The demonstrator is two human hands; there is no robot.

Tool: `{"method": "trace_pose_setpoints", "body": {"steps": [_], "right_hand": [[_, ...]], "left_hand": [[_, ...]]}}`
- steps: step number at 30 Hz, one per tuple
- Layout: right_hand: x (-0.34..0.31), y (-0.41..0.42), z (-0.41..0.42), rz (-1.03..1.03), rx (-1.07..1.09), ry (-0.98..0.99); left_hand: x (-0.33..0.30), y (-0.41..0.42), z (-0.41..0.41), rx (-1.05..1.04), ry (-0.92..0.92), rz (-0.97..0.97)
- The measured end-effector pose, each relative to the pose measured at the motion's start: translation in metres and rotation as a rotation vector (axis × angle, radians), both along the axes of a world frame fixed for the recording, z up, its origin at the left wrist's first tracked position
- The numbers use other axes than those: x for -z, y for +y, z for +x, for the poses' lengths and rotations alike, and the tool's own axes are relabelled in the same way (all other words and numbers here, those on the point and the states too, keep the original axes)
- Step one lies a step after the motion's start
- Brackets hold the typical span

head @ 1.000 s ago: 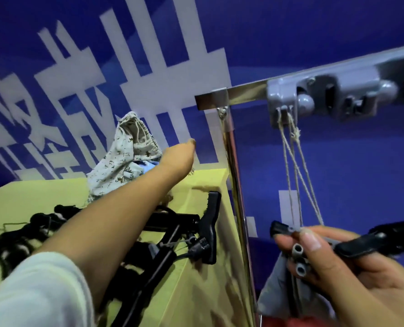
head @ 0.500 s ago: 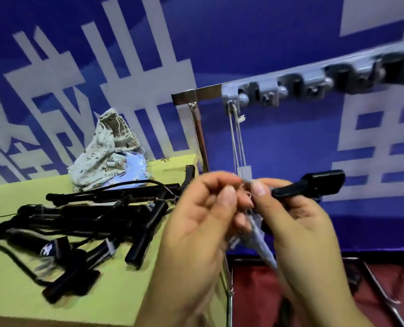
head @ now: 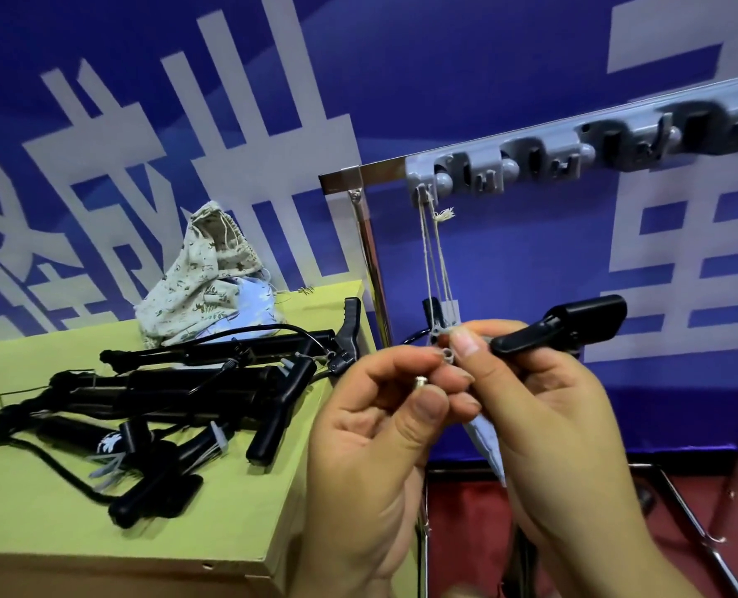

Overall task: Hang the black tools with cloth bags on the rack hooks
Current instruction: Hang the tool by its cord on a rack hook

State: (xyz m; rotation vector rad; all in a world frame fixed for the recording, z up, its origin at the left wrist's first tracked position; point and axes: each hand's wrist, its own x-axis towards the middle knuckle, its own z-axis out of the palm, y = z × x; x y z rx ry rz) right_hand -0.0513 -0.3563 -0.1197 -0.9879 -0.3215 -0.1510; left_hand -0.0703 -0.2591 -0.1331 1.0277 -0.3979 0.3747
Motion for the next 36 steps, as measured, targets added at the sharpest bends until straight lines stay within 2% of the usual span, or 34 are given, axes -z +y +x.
{"method": "trace_pose_setpoints", "body": {"steps": [16,21,25,31,36], "right_hand": [[0.001,0.0,0.001,-0.058,-0.059,-0.064],[0.0,-0.001,0.0,-0.138,-0.115,-0.17],[0.004,0.003,0.0,-0.06,-0.261,-0.16],[0.002,0.001,0.001,-0.157,-0.217,-0.305],[0.007,0.002,0.005,-0.172,-0.335,-0.296]], "left_hand": [[-0.004,0.003,-0.001,0.006,0.047,-0.046],[-0.008,0.009,-0.004,0.039,0.119,-0.004],[-0.011,0.017,-0.004,0.078,0.181,0.018],[-0.008,0.023,-0.004,0.122,0.154,0.046],[-0.004,0.028,-0.001,0.098,0.133,0.088]]}}
